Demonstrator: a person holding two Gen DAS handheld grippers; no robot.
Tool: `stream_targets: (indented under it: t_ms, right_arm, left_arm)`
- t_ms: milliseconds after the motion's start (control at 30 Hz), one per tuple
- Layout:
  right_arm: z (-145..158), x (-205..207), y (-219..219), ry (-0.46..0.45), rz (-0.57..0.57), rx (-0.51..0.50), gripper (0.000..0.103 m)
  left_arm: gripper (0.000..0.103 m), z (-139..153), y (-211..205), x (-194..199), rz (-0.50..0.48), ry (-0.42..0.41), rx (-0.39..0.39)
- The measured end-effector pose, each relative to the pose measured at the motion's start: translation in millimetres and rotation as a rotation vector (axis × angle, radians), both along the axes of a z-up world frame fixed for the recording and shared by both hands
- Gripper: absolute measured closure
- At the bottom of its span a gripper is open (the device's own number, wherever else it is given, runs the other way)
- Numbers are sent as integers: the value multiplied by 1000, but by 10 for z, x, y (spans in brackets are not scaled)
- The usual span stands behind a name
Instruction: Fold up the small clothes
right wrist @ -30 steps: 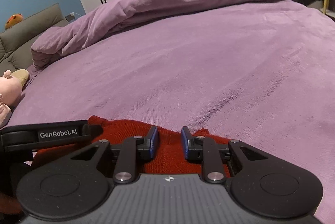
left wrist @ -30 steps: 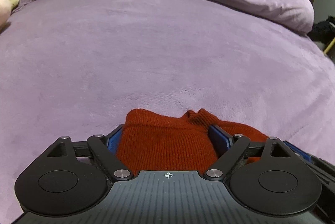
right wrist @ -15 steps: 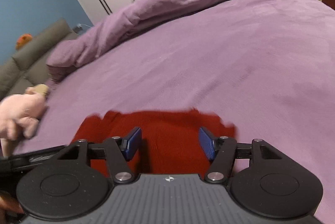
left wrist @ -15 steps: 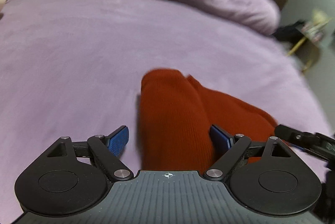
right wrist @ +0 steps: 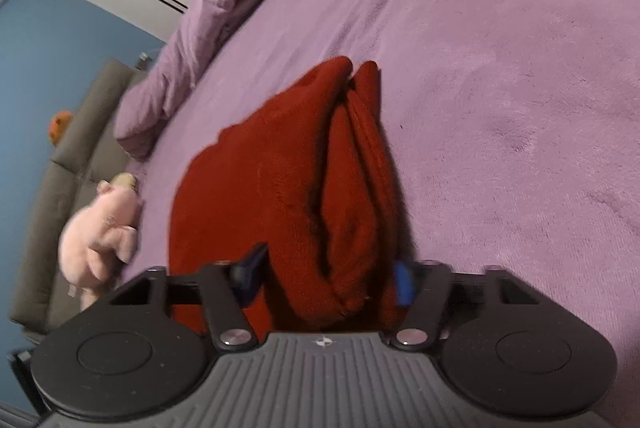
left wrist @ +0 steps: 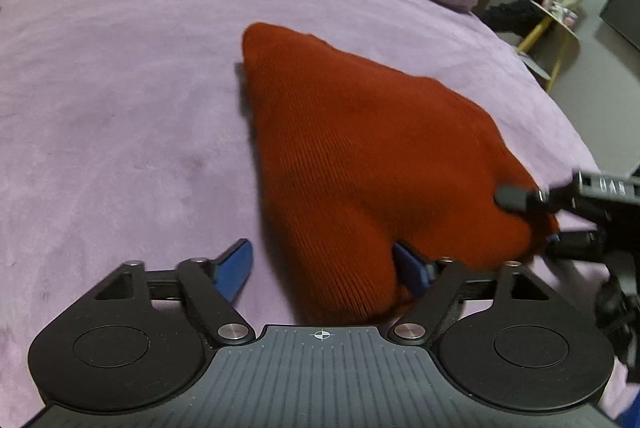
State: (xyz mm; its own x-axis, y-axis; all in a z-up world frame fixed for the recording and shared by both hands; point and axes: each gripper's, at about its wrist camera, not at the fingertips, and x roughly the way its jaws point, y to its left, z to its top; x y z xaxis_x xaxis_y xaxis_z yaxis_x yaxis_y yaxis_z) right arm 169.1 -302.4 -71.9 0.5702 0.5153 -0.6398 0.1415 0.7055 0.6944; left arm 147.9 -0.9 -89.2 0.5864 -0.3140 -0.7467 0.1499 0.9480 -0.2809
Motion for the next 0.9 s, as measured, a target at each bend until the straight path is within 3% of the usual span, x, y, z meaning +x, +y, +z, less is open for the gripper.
stream_targets:
  t_ms: [67,233,267,333,400,500,567,767,867,900]
  right_arm:
    - [-52,-18,-44,54,-15,119,67]
    - [-232,-222,-77,103,-62,412,69]
    - [-240,-251,-53,109,-65,384,69]
    - [-148,-283,-4,102,-83,211,68]
    - [36,-315,49,68,-85,89,58]
    - [393,-434,177,-24,-80,-172,47]
    - [558,-549,251,-82,-58,-297,46]
    - [638,-621,407,-164,46,-298,46]
    - [554,-621,512,-161,74,-358,51]
    - [542,-613,562,-165,81,-384,60]
  left_arm:
    - [39,48,62,13,36,4,-34]
    - [40,295,250,-28,99,-59,25]
    - [40,325,282,-36,98,-52,38]
    - [40,346,348,-72,87,-19,36]
    - [39,365,416,-162,56,6,21]
    - [31,325,407,-364,8,2,19]
    - [29,284,335,-452,-26,-6,37]
    - [30,73,105,-434,-17,11,112]
    - [30,55,96,-379,15,12,122]
    - [30,59,102,-364,26,11,123]
